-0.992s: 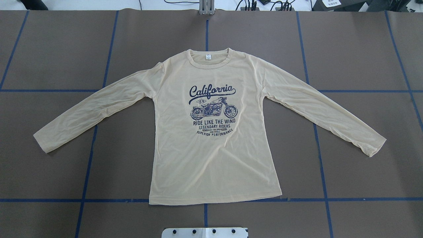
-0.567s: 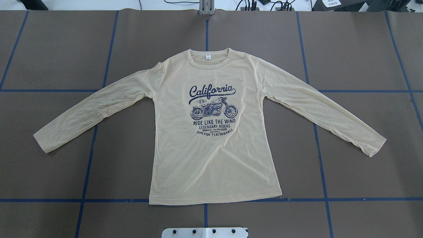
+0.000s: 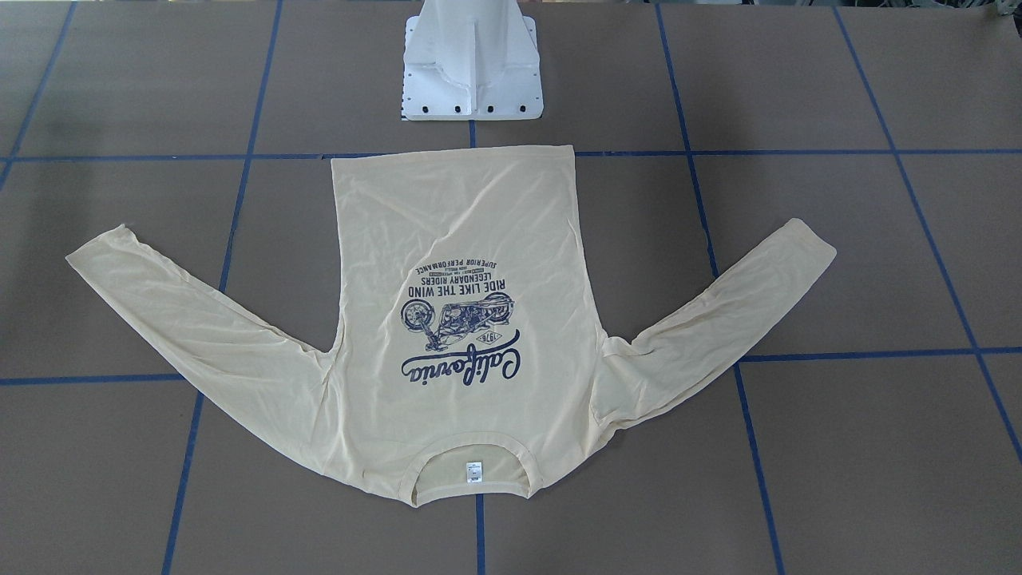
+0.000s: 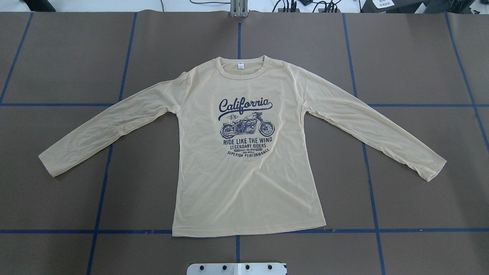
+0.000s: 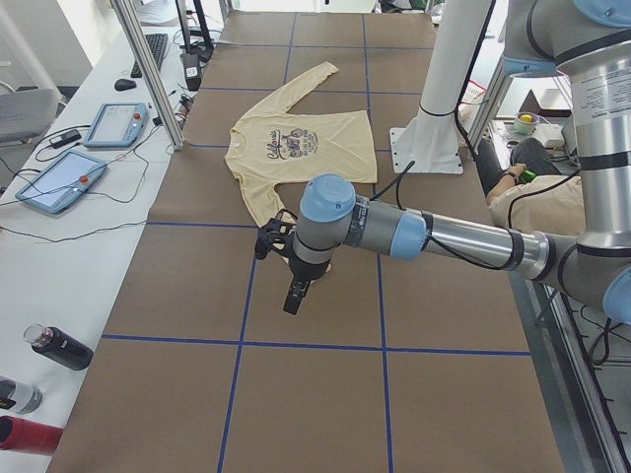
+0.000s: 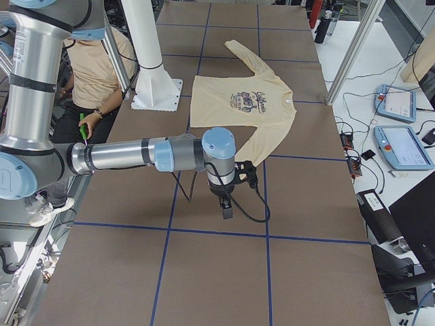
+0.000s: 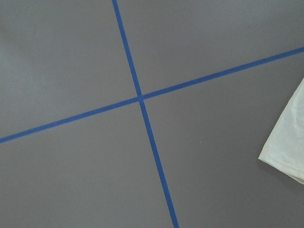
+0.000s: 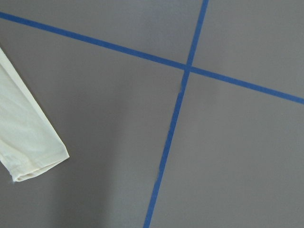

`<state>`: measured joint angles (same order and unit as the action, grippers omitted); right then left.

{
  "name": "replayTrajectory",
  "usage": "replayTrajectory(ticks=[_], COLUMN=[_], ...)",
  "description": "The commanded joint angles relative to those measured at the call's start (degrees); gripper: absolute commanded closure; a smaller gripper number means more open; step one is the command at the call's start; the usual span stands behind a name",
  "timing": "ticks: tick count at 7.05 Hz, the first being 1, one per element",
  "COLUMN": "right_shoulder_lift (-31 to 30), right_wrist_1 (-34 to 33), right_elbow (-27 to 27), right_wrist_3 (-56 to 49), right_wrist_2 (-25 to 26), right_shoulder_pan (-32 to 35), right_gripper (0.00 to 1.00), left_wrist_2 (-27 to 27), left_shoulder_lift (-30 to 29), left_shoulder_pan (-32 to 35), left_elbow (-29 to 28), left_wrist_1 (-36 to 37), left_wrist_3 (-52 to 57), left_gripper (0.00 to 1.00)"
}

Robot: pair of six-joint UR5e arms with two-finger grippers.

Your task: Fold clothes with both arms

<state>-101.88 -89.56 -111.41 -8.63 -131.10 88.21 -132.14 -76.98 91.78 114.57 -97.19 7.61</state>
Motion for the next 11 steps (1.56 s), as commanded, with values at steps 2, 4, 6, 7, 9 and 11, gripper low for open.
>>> replayTrajectory(ticks=[2,4,6,7,9,11], right_shoulder_lift=[3.3,3.3,2.8,2.1,-4.8,-5.8], right_wrist_1=[12.6,17.0,24.0,32.0,45.3,48.0], right_elbow=[1.8,1.7,1.8,2.1,2.2,2.6], right_wrist_3=[4.8,6.2,20.9,34.1,47.5,56.0], right_wrist_2=[-1.4,-1.7,-2.3,-1.3,7.6,15.4], right_shoulder_pan=[0.0,0.0,-5.6,-10.9,-20.3,-29.9], right_gripper=[0.00,0.00,0.00,0.00,0.01,0.02], left_wrist_2=[0.4,-0.4,-2.3,-2.4,-5.3,-5.9], left_shoulder_lift=[-5.4,-7.1,-6.3,-6.2,-6.1,-6.1], left_shoulder_pan=[-0.1,-0.2,-0.3,-0.3,-0.3,-0.3], left_elbow=[-2.3,-2.9,-3.0,-3.0,-4.1,-4.3], left_wrist_1=[-19.7,-21.2,-23.2,-23.1,-23.2,-23.2], left_wrist_3=[-1.2,-9.7,-10.2,-10.3,-10.4,-10.4], left_gripper=[0.00,0.00,0.00,0.00,0.00,0.00])
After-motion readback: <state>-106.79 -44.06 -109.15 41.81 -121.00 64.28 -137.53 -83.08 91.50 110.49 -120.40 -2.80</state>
